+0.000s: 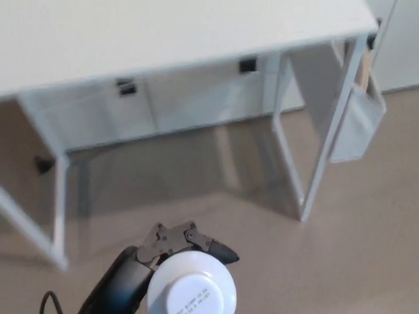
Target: The robot picks up a bottle from a person using its left hand and walk towards the table in frontand put the bottle on the table.
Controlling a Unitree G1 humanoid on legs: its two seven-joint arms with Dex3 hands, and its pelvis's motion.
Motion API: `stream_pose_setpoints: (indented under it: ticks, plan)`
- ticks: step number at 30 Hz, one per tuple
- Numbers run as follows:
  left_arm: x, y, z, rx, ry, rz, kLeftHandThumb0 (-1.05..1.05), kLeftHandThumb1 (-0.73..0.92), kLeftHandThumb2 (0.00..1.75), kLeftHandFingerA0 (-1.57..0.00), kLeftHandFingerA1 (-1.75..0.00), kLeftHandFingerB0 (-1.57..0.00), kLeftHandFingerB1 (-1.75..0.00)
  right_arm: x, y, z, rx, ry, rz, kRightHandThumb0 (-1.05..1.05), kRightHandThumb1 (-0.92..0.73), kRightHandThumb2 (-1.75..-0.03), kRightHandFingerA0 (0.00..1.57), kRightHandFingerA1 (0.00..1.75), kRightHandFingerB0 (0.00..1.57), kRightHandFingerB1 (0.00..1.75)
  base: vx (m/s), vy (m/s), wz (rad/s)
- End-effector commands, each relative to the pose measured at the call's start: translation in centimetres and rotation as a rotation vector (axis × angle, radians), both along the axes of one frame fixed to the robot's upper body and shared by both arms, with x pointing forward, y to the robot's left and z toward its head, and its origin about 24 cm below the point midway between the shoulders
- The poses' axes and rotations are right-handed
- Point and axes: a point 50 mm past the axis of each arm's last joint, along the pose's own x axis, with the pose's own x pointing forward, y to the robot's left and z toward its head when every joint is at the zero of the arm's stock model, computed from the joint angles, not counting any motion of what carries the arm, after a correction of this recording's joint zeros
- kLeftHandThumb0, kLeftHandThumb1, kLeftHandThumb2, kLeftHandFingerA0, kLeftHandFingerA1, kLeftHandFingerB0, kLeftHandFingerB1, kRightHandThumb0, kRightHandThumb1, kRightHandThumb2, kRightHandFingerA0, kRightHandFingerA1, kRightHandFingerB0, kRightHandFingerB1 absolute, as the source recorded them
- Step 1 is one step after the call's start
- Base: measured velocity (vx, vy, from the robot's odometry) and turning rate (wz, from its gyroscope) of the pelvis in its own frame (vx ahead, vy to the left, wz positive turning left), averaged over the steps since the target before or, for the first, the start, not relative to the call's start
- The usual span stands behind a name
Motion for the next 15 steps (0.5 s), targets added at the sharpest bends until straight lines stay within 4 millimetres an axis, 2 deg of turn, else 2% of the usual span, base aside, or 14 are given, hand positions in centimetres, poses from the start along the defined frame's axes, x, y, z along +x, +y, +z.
stream_pose_setpoints:
  ticks: [1, 3, 9, 12, 13, 15]
  plan:
    - [-0.08, 0.01, 0.28, -0.018, -0.022, 0.0, -0.13, 0.78, 0.73, -0.89, -1.41, -0.73, -0.99, -0.19, -0.24, 0.01, -0.007, 0.02, -0.003, -0.4, -0.65, -0.59, 0.66, 0.45, 0.53, 0.4, 0.47, 0.222, -0.48]
    - [-0.1, 0.03, 0.27, -0.014, -0.024, 0.002, -0.14, 0.78, 0.73, -0.9, -1.39, -0.74, -0.99, -0.22, -0.22, 0.02, 0.001, 0.013, -0.007, -0.38, -0.66, -0.6, 0.66, 0.46, 0.55, 0.41, 0.46, 0.208, -0.33]
    - [-0.18, 0.01, 0.25, -0.021, -0.023, -0.005, -0.12, 0.78, 0.73, -0.89, -1.4, -0.73, -0.99, -0.39, -0.24, -0.04, -0.008, 0.021, -0.002, -0.39, -0.66, -0.58, 0.7, 0.45, 0.56, 0.4, 0.42, 0.169, 0.09]
    - [-0.1, 0.04, 0.3, -0.019, -0.03, -0.006, -0.13, 0.77, 0.74, -0.9, -1.39, -0.74, -0.99, -0.36, -0.24, -0.02, 0.004, 0.015, -0.014, -0.39, -0.65, -0.57, 0.72, 0.47, 0.57, 0.41, 0.24, -0.152, 0.35]
    - [-0.04, 0.04, 0.33, -0.018, -0.033, -0.006, -0.13, 0.77, 0.74, -0.9, -1.4, -0.73, -1.0, -0.33, -0.24, 0.01, 0.009, 0.011, -0.015, -0.38, -0.65, -0.58, 0.72, 0.47, 0.57, 0.41, 0.28, -0.246, -0.72]
    - [0.0, 0.03, 0.34, -0.018, -0.033, -0.006, -0.13, 0.77, 0.74, -0.9, -1.4, -0.73, -1.0, -0.29, -0.24, 0.05, 0.009, 0.008, -0.009, -0.38, -0.65, -0.58, 0.72, 0.47, 0.57, 0.41, 0.39, -0.104, 0.45]
